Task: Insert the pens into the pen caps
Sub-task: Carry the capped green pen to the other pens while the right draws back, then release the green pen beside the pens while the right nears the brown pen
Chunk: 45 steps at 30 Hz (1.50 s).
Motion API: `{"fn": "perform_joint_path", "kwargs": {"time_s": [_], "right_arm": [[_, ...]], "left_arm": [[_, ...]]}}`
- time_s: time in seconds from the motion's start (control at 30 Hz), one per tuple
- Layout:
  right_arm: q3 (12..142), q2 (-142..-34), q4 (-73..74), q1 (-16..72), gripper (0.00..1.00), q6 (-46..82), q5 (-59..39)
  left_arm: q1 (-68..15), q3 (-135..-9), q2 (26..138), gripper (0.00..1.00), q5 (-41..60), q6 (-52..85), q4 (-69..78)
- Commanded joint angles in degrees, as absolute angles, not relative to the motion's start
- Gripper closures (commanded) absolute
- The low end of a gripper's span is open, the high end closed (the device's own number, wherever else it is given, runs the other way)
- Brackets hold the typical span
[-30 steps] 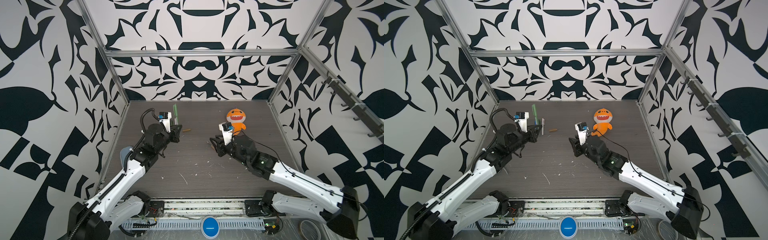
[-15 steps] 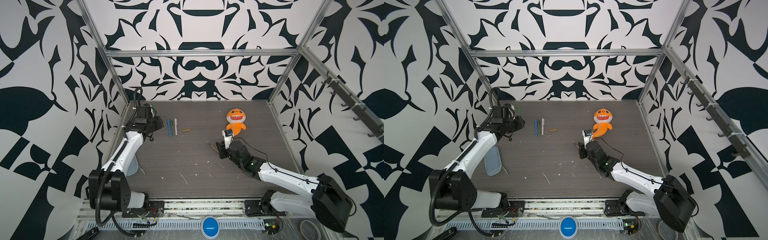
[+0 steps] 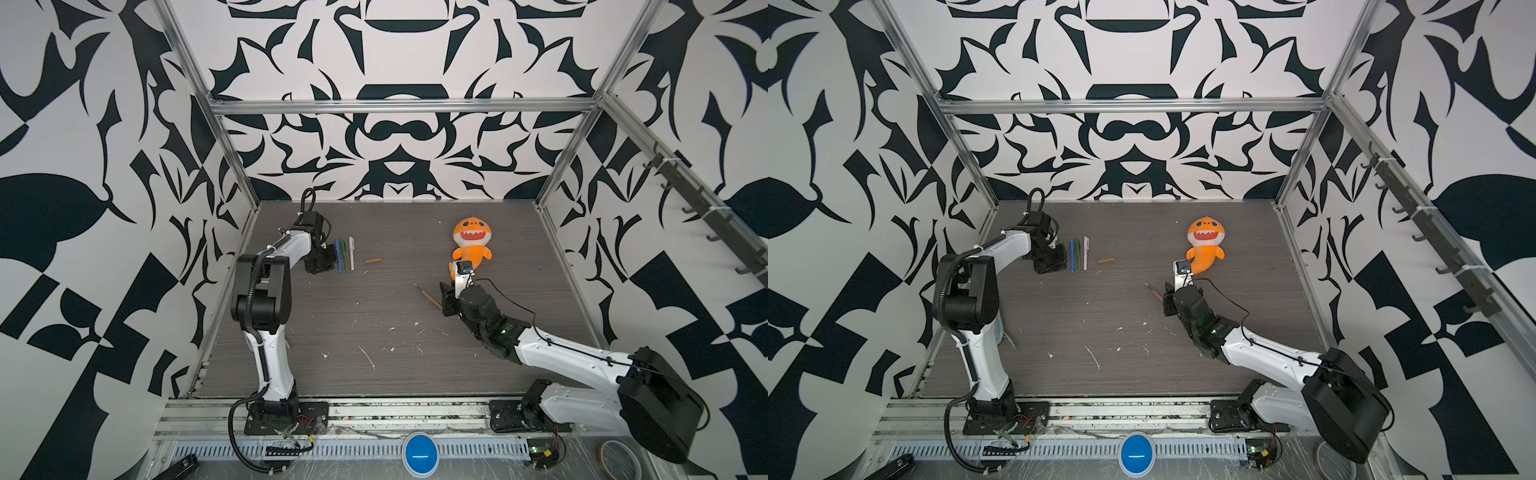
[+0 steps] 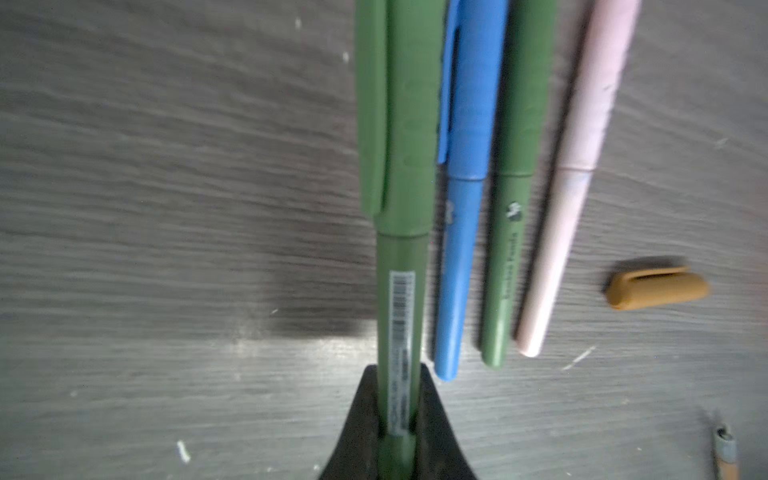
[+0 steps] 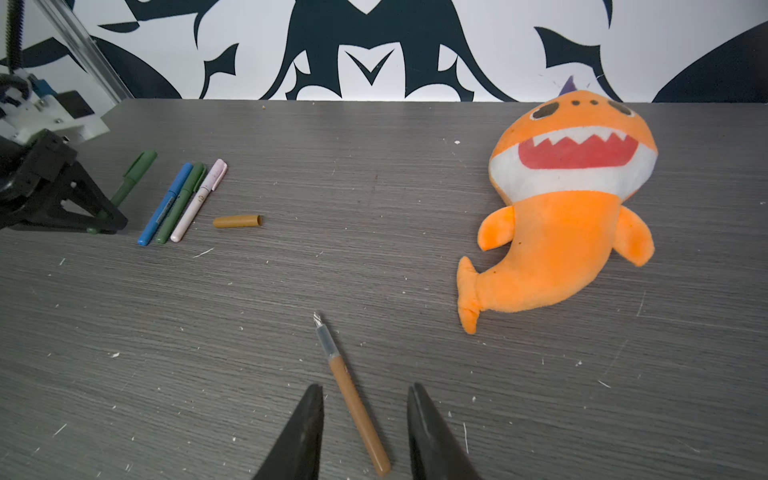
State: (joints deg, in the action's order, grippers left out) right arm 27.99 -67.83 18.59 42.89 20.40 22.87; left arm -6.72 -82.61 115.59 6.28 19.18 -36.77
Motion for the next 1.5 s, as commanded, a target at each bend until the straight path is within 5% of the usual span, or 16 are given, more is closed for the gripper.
{"fn": "perform_joint_path", "kwargs": {"time_s": [0.0,0.6,0.8,1.0,1.2,1.47], "right_arm": [[28.9,-68.2,20.6,42.9,0.63,20.9,23.7],[29.5,-69.0,19.9,42.9,0.63,21.1,21.8],[29.7,-69.2,19.7,42.9,0.63,21.1,21.5],[29.7,-68.7,19.4,42.9,0.63,20.9,21.6],[29.9,-68.7,19.1,42.9,0.63,20.9,21.5],[30.1,-69.1,18.7,42.9,0.58,20.5,22.0]], "left_arm": [[-6.6,-84.4,115.7,1.0,5.9,17.6,-40.3],[-6.6,-88.0,120.7,0.83,6.9,15.7,-42.8],[-6.6,-87.7,118.3,0.69,7.6,15.5,-42.9],[-7.1,-87.5,112.6,0.67,6.7,16.6,-42.8],[-12.9,-89.7,109.4,0.61,5.4,17.8,-39.9],[-21.5,-104.8,122.9,0.61,6.8,17.2,-41.9]]}}
